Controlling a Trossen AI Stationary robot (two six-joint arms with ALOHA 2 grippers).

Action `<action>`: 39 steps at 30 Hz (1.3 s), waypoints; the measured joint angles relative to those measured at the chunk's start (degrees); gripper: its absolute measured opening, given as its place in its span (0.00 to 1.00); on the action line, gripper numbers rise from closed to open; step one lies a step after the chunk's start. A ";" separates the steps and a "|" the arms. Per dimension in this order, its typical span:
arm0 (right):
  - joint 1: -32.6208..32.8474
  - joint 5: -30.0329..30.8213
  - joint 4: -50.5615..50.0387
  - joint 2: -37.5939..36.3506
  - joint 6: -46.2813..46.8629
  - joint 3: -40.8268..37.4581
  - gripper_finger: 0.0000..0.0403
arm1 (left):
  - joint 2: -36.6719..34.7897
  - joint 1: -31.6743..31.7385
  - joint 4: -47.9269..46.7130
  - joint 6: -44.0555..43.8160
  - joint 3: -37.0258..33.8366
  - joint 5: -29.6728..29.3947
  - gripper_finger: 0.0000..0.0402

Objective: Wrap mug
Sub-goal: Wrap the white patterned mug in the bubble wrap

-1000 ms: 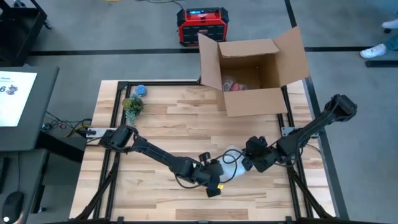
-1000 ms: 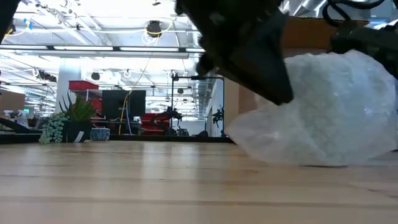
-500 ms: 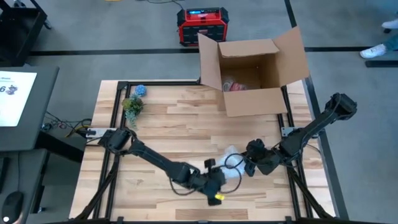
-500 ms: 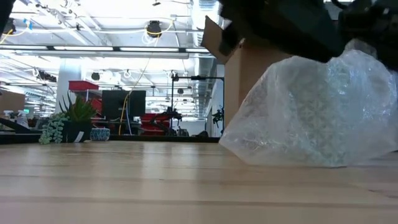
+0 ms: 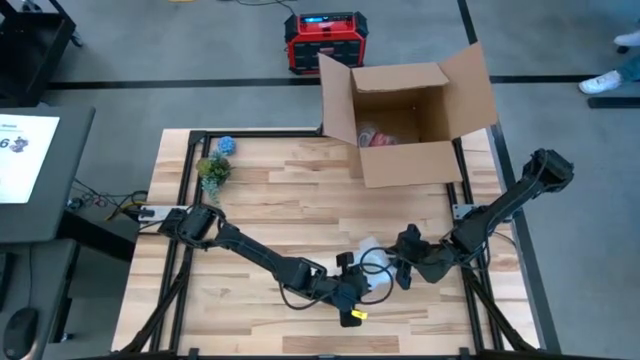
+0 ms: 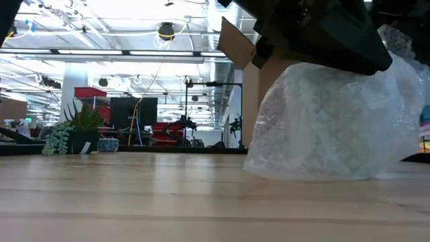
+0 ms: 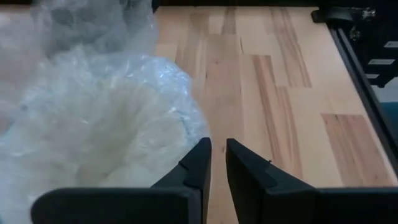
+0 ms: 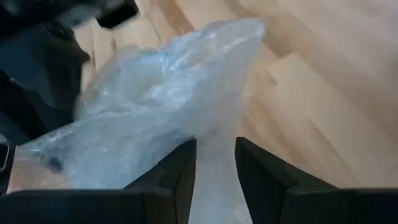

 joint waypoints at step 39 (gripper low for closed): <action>5.25 6.73 8.07 7.91 -7.57 0.24 0.27 | -0.62 1.46 -18.12 8.78 13.69 -1.47 0.08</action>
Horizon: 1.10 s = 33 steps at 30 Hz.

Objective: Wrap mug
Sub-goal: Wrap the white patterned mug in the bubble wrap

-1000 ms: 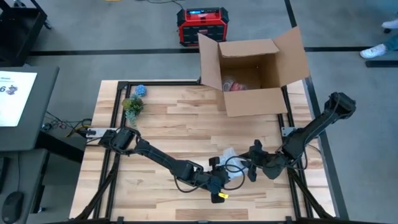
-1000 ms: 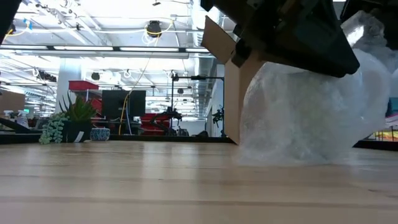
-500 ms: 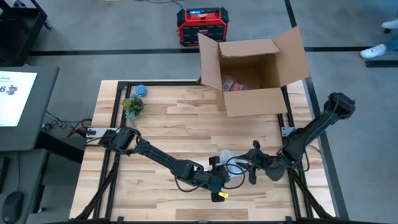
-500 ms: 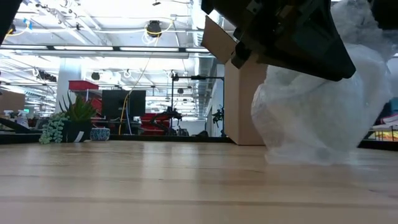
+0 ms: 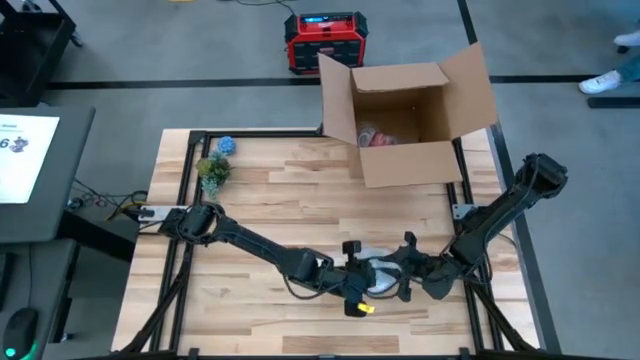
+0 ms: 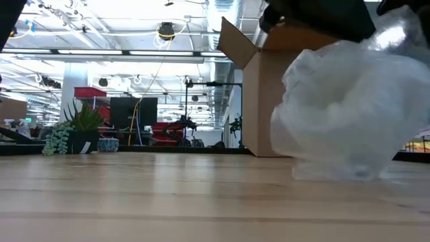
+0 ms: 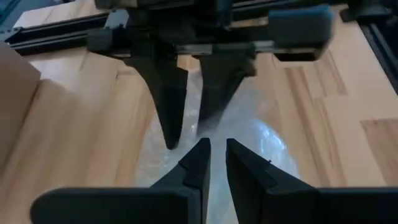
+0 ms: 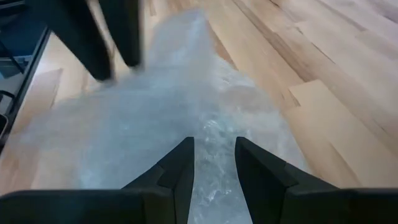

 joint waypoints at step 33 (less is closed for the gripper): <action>1.68 3.60 -1.43 0.94 4.09 -0.11 0.27 | 0.74 -0.44 0.97 13.88 -4.86 13.85 0.00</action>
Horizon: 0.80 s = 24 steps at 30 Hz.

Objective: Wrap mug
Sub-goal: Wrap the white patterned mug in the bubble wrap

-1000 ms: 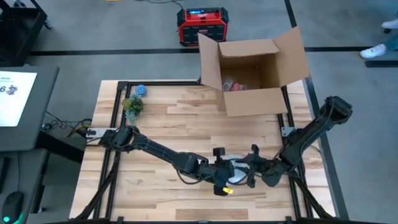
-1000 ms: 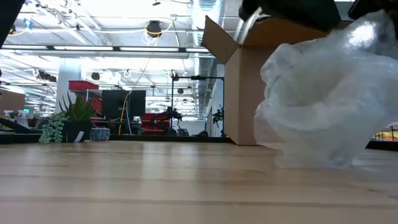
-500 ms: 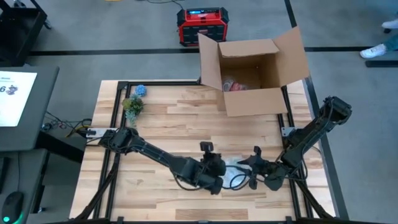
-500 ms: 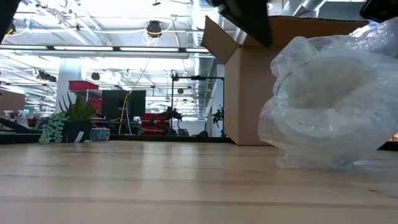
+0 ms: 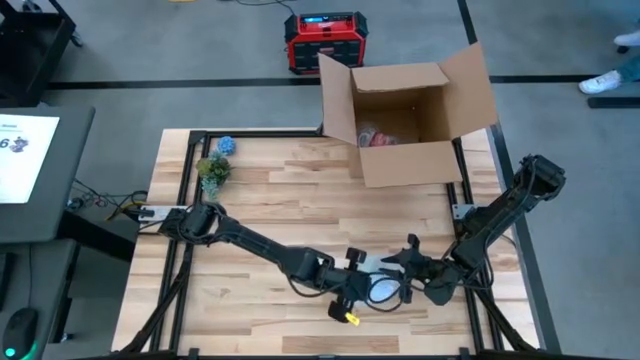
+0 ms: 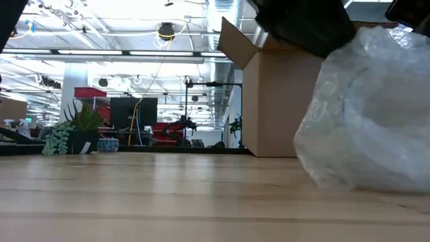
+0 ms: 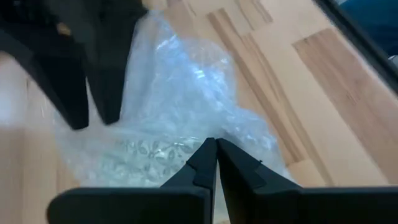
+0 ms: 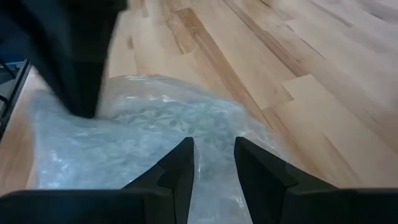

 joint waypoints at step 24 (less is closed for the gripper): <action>3.35 -15.29 -2.20 -0.02 -28.04 11.74 0.26 | -0.02 -0.28 4.43 1.27 0.02 0.38 0.00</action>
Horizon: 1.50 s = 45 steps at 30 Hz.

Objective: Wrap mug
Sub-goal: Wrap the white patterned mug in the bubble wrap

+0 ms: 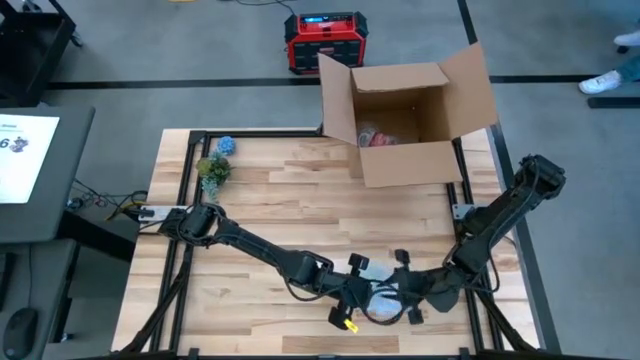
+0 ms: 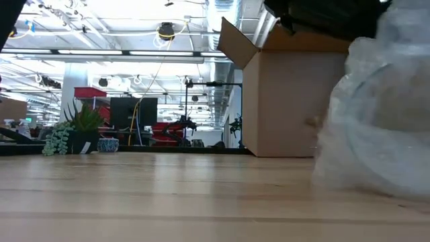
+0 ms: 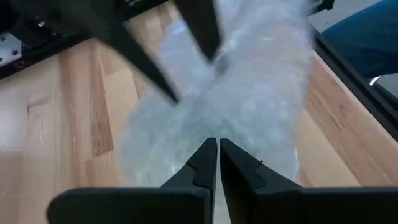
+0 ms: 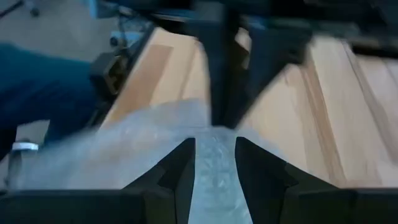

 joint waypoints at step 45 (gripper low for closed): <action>-2.62 3.28 -8.52 0.04 -0.52 0.90 0.65 | -4.19 -9.44 10.78 -2.33 0.38 -3.97 0.00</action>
